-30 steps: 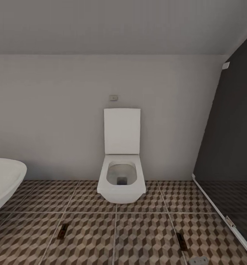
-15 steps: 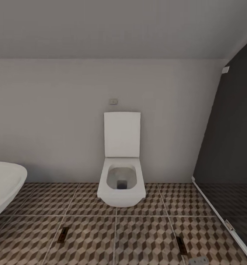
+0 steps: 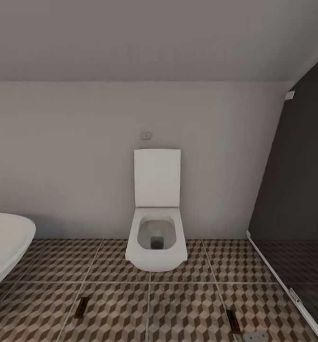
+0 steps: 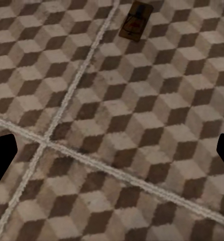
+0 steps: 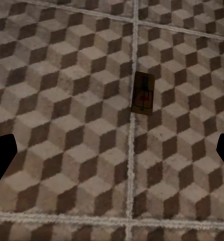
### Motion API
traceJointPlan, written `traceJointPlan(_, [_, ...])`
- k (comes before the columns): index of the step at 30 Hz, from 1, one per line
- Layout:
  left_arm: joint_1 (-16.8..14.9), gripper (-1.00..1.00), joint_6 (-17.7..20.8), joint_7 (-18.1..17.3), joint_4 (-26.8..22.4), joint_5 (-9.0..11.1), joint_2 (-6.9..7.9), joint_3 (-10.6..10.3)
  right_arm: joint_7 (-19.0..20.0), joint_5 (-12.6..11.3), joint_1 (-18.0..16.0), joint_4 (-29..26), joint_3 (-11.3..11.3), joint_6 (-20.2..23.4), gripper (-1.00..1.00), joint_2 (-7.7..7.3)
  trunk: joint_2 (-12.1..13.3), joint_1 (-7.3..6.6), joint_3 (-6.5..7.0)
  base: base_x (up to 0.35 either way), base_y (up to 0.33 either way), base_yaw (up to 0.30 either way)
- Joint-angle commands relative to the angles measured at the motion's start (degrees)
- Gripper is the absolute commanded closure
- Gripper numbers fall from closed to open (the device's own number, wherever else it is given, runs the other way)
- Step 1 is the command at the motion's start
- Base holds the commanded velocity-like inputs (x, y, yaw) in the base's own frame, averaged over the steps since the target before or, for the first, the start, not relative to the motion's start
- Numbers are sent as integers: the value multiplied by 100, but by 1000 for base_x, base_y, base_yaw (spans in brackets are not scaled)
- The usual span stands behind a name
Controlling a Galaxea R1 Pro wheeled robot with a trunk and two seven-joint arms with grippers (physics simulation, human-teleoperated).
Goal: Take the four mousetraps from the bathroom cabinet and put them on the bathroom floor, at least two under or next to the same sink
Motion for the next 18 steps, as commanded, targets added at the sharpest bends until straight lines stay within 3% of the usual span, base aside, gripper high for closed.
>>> traceJointPlan(1, [-10,-100,-36,-31,25,7,2,45,-10,12,-10,24,39,-35,-100,0,39,-24,13,0,0,0])
traceJointPlan(18, [-10,-100,-36,-31,25,7,1,45,-10,12,-10,24,39,-35,-100,0,720,-397,318,0,0,0])
